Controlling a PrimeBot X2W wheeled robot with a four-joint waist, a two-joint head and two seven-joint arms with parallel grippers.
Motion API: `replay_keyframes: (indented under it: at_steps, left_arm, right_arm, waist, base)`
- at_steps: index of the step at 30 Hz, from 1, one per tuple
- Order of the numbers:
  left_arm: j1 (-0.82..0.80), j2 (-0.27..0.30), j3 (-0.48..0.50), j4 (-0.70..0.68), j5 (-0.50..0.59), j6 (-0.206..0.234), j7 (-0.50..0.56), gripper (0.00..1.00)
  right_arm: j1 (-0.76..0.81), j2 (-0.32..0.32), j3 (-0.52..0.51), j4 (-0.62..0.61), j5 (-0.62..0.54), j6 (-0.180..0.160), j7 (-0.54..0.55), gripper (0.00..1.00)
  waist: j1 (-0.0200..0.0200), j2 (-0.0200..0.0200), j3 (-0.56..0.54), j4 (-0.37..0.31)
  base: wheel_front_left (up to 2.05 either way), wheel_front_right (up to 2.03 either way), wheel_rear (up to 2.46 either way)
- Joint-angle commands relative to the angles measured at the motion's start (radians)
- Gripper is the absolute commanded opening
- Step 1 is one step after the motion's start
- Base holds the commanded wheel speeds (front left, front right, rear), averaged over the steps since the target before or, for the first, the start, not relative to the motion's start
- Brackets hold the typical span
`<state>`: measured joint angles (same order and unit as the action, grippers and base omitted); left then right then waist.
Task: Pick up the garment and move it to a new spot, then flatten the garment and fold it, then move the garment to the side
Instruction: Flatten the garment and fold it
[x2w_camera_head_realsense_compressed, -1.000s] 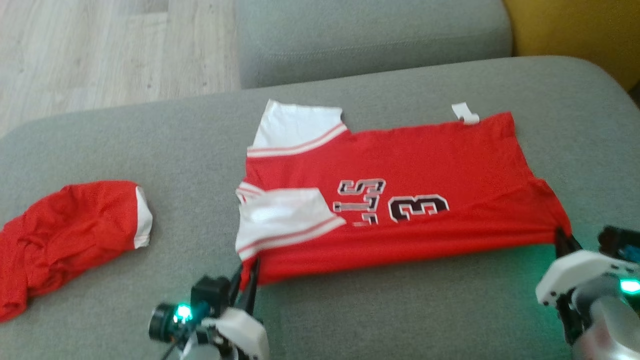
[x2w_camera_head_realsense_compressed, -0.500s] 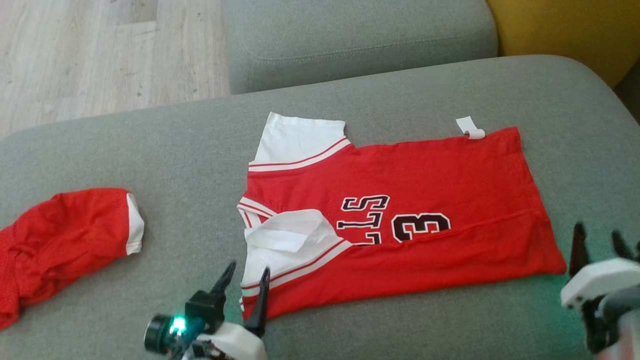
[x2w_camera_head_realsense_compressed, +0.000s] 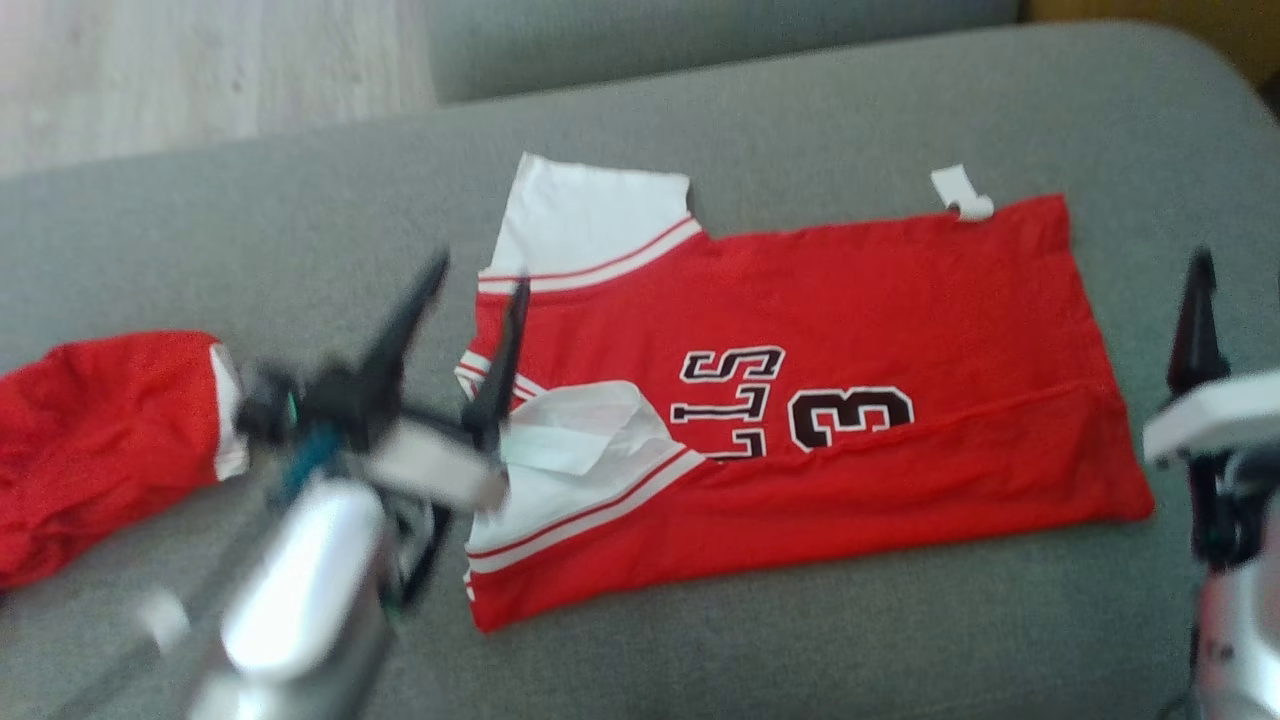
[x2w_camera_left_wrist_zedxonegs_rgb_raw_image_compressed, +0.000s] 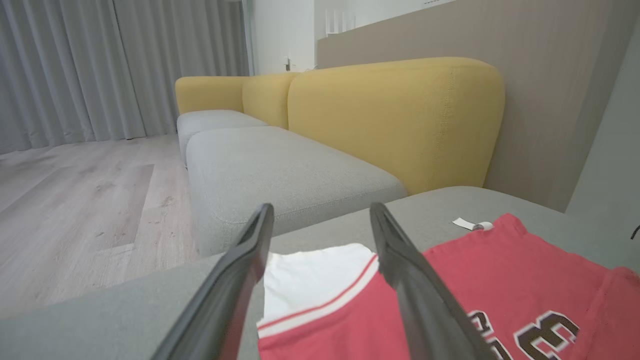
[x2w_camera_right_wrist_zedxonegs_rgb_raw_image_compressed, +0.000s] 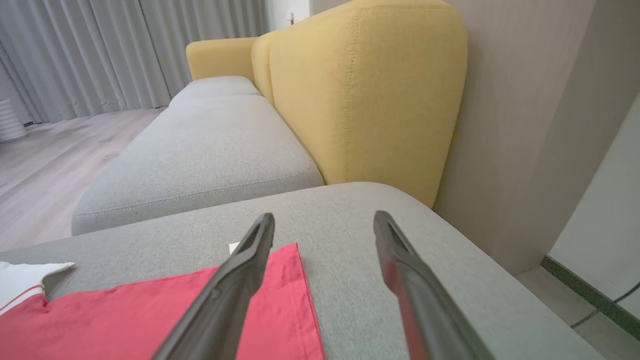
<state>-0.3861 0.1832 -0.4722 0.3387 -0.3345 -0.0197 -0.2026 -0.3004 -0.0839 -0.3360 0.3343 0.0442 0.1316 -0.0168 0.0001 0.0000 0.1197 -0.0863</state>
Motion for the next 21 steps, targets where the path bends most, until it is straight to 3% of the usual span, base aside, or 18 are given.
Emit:
replay_keyframes:
  at_steps: [1, 8, 10, 15, 21]
  left_arm:
    - [-0.106, 0.035, 0.046, -0.037, -0.001, -0.016, 0.023, 1.0]
    - [-0.425, 0.105, 0.004, 0.081, -0.036, -0.101, 0.24, 1.0]
    - [-0.508, 0.123, -0.022, 0.131, -0.077, -0.108, 0.309, 1.0]
    - [-0.68, 0.213, -0.213, 0.186, -0.232, -0.111, 0.49, 1.0]
    - [-0.82, 0.309, -0.334, 0.253, -0.386, -0.111, 0.6, 1.0]
  right_arm:
    - [-0.06, -0.028, 0.042, -0.042, 0.005, -0.001, 0.003, 1.0]
    - [-0.2, -0.066, 0.14, -0.027, 0.036, -0.001, -0.009, 1.0]
    - [-0.237, -0.075, 0.166, -0.012, 0.043, -0.001, -0.019, 1.0]
    - [-0.315, -0.085, 0.235, 0.025, 0.061, -0.001, -0.042, 1.0]
    - [-0.382, -0.077, 0.29, 0.063, 0.092, -0.001, -0.077, 1.0]
  waist:
    - [-0.0001, 0.0, 0.053, -0.017]
    - [-0.0001, 0.0, 0.18, -0.084]
    - [-0.0001, 0.0, 0.21, -0.108]
    - [-0.0001, 0.0, 0.276, -0.163]
    - [-0.0001, 0.0, 0.336, -0.221]
  base:
    - [0.0, 0.0, 0.0]
    - [0.0, 0.0, 0.0]
    - [0.0, 0.0, 0.0]
    - [0.0, 0.0, 0.0]
    - [0.0, 0.0, 0.0]
